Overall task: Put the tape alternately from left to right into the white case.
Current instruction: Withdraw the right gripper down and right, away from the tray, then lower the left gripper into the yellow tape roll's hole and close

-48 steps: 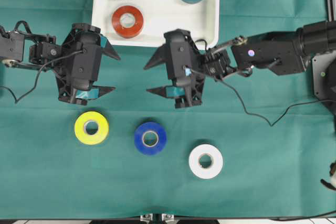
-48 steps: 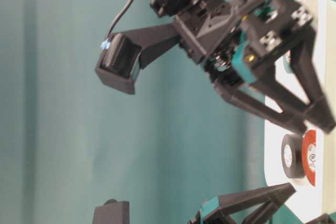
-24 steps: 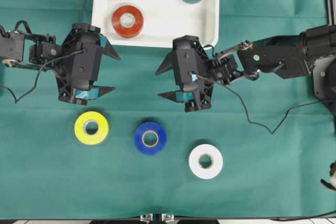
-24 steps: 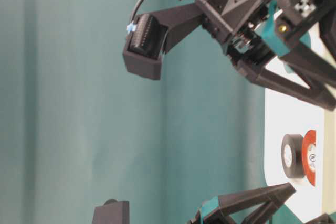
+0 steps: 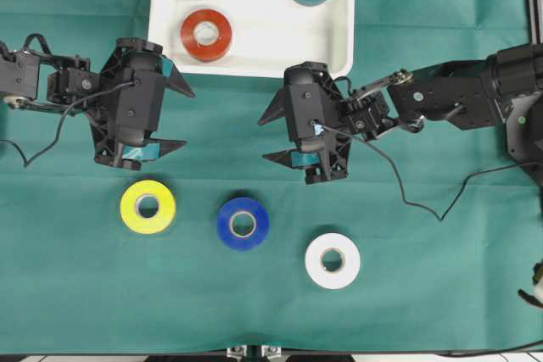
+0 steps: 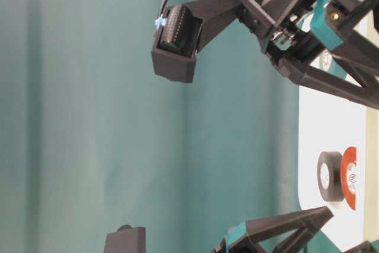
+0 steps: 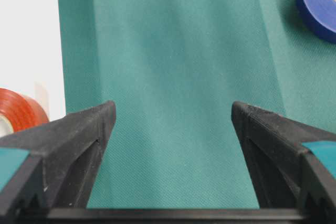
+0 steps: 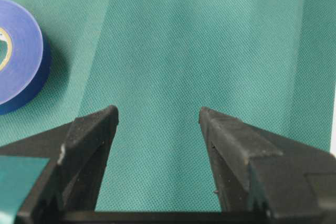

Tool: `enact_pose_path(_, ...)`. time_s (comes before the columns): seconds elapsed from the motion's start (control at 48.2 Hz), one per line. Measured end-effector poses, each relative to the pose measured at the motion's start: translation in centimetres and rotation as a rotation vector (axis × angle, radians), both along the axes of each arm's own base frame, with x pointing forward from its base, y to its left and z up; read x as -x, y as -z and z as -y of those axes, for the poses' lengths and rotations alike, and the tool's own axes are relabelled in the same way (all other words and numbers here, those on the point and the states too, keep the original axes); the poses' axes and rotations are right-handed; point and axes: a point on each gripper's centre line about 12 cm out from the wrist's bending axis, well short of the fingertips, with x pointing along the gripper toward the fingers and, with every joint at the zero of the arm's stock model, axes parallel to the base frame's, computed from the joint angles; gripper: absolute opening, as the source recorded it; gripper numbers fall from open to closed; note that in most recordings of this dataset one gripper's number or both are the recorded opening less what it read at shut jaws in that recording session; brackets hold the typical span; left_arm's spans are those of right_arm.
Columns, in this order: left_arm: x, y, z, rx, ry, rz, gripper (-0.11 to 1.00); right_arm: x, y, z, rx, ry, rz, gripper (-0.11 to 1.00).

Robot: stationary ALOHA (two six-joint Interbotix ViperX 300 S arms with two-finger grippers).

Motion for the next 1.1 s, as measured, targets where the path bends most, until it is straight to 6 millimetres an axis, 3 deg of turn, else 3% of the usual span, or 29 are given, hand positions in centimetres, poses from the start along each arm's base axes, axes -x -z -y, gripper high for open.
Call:
enact_pose_path(0.373,0.0,0.2,1.0,0.054,-0.019,-0.010,0.70,0.0,0.0,0.0,0.001,0.001,-0.001,0.70)
enact_pose_path(0.684,0.1,1.3,3.8,0.150,-0.030,-0.055,0.70,0.2,0.3,0.3,0.018,0.018,-0.031,0.70)
enact_pose_path(1.099,2.0,2.7,6.1,0.224,-0.064,-0.190,0.70,0.2,0.3,0.1,0.018,0.013,-0.032,0.70)
